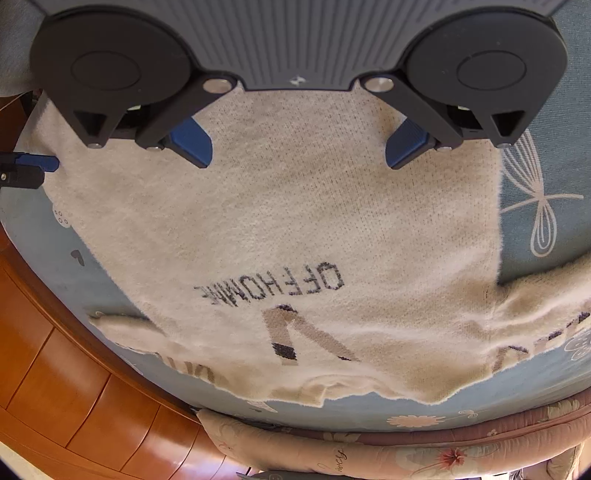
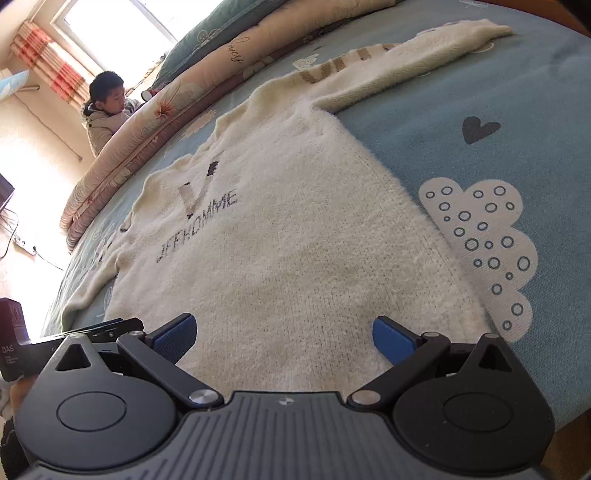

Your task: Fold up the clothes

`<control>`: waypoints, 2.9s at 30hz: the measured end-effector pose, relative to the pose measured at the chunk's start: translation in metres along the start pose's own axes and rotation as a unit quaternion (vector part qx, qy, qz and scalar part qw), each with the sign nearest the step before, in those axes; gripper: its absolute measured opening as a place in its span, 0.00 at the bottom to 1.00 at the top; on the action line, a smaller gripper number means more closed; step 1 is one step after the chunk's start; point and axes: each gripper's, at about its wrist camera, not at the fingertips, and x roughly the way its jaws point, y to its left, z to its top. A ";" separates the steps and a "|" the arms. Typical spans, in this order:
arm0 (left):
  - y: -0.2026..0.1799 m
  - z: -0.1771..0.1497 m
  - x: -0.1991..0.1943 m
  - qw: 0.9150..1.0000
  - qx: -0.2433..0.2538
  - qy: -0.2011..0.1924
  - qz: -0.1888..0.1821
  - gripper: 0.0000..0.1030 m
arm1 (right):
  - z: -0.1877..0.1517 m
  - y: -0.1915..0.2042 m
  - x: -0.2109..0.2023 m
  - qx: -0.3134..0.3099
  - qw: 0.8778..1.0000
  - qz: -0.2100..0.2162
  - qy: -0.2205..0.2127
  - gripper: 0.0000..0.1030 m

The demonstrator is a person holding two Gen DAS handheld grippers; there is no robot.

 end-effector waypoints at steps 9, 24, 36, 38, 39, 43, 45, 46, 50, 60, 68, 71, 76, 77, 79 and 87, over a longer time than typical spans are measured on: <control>-0.077 -0.026 -0.016 0.986 0.135 -0.085 -0.052 0.97 | 0.010 -0.072 -0.047 0.071 0.996 0.038 -0.026 1.00; -0.274 -0.077 0.021 0.898 0.422 -0.114 -0.051 0.97 | 0.025 -0.103 -0.020 0.110 0.974 0.195 0.038 1.00; -0.296 -0.081 0.049 0.897 0.420 -0.138 0.023 0.98 | 0.044 -0.093 -0.050 0.041 0.978 0.205 0.018 1.00; -0.291 -0.080 0.043 0.898 0.412 -0.148 0.032 0.98 | 0.045 -0.092 -0.057 0.017 0.984 0.179 0.014 1.00; -0.289 -0.079 0.039 0.899 0.409 -0.152 0.035 0.98 | 0.045 -0.095 -0.056 0.021 0.985 0.168 0.015 1.00; -0.286 -0.074 0.026 0.900 0.400 -0.170 0.033 0.98 | 0.034 -0.115 -0.044 0.077 0.980 0.181 0.034 0.99; -0.286 -0.070 0.024 0.903 0.389 -0.179 0.030 0.98 | 0.025 -0.115 -0.034 0.102 0.972 0.208 0.043 0.97; -0.285 -0.068 0.023 0.906 0.382 -0.181 0.027 0.98 | 0.021 -0.114 -0.029 0.111 0.968 0.218 0.048 0.94; -0.282 -0.069 0.021 0.912 0.376 -0.163 0.006 0.98 | 0.013 -0.102 -0.009 0.101 0.975 0.192 0.054 0.68; -0.305 -0.102 0.039 0.882 0.452 -0.123 0.042 0.23 | 0.021 -0.107 -0.020 0.098 0.979 0.177 0.028 0.25; -0.299 -0.099 0.036 0.896 0.424 -0.117 0.056 0.05 | 0.015 -0.116 -0.010 0.127 0.979 0.154 0.038 0.56; -0.299 -0.097 0.035 0.903 0.413 -0.110 0.045 0.04 | 0.012 -0.114 -0.004 0.144 0.973 0.177 0.043 0.32; -0.301 -0.098 0.024 0.907 0.409 -0.102 0.020 0.03 | 0.008 -0.111 -0.012 0.131 0.978 0.160 0.034 0.09; -0.303 -0.100 0.020 0.906 0.411 -0.102 0.016 0.03 | 0.007 -0.112 -0.017 0.128 0.979 0.158 0.033 0.09; -0.305 -0.103 0.012 0.905 0.413 -0.099 0.002 0.02 | 0.002 -0.111 -0.026 0.123 0.979 0.156 0.034 0.08; -0.306 -0.122 -0.006 0.899 0.425 -0.088 -0.064 0.05 | -0.006 -0.110 -0.028 0.113 0.990 0.073 0.047 0.16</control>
